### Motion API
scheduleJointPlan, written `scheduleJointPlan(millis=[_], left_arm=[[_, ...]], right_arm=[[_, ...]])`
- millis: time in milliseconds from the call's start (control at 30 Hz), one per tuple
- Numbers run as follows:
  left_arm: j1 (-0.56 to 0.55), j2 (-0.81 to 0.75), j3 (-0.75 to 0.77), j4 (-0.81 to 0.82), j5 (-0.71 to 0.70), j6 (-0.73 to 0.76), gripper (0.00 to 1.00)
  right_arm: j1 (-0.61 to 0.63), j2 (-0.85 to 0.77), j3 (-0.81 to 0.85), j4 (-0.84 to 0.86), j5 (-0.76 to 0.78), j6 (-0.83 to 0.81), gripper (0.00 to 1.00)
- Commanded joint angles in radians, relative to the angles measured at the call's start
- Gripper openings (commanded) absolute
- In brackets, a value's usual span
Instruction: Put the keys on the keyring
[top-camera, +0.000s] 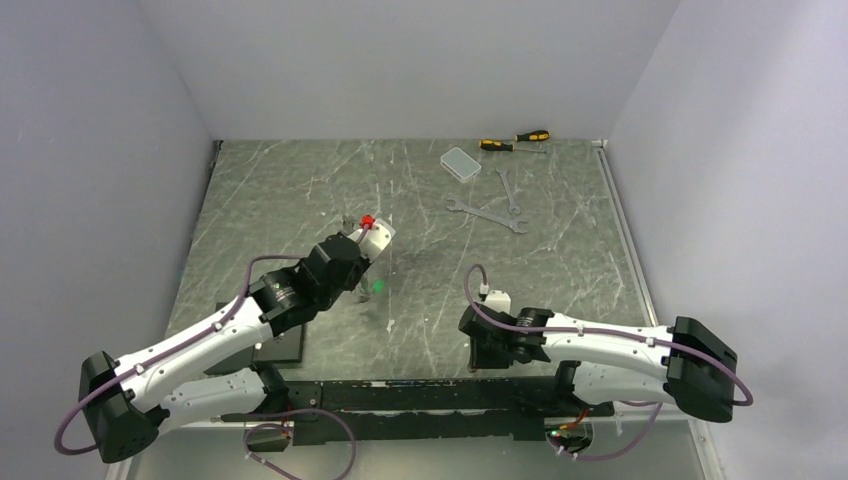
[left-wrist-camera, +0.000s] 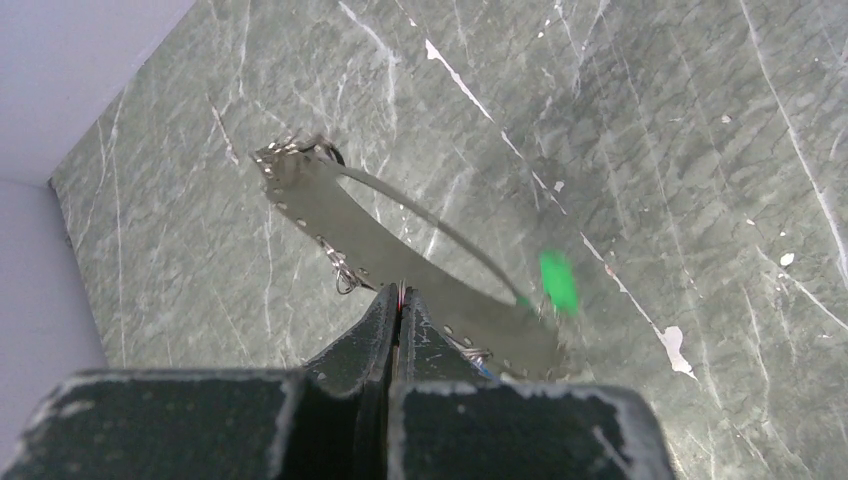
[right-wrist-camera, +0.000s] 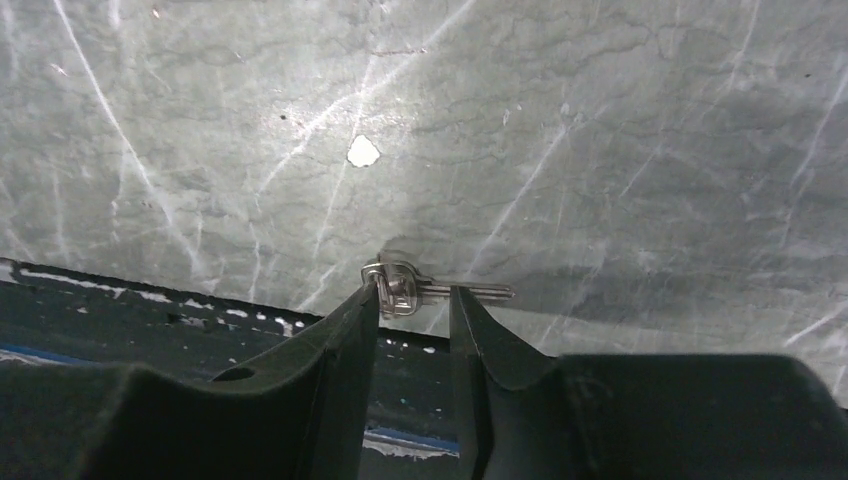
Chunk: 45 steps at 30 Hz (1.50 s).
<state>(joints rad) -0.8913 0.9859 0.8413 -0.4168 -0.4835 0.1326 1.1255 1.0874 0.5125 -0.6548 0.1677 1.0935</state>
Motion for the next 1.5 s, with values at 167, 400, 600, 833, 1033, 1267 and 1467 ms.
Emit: scheduleJointPlan(millis=[167, 400, 600, 833, 1033, 1267, 1467], left_arm=[[0.006, -0.019, 0.007, 0.036, -0.005, 0.016, 0.00], [0.011, -0.009, 0.007, 0.035, -0.001, 0.018, 0.00], [0.011, -0.003, 0.006, 0.033, -0.004, 0.021, 0.00], [0.012, 0.000, 0.005, 0.032, -0.004, 0.025, 0.00], [0.014, -0.005, -0.002, 0.038, -0.013, 0.030, 0.00], [0.014, 0.006, 0.006, 0.027, -0.008, 0.027, 0.00], [0.016, -0.002, 0.006, 0.025, -0.005, 0.027, 0.00]], right_arm=[[0.003, -0.010, -0.052, 0.076, -0.009, 0.032, 0.20], [0.003, 0.009, 0.024, 0.027, 0.031, -0.040, 0.00], [0.003, 0.084, 0.161, -0.012, 0.066, -0.153, 0.00], [0.008, 0.295, 0.358, -0.035, 0.057, -0.422, 0.00], [0.049, 0.361, 0.418, -0.075, 0.136, -0.420, 0.44], [0.050, 0.045, 0.169, -0.074, 0.067, -0.049, 0.76], [0.052, -0.124, -0.040, -0.013, -0.025, 0.151, 0.69]])
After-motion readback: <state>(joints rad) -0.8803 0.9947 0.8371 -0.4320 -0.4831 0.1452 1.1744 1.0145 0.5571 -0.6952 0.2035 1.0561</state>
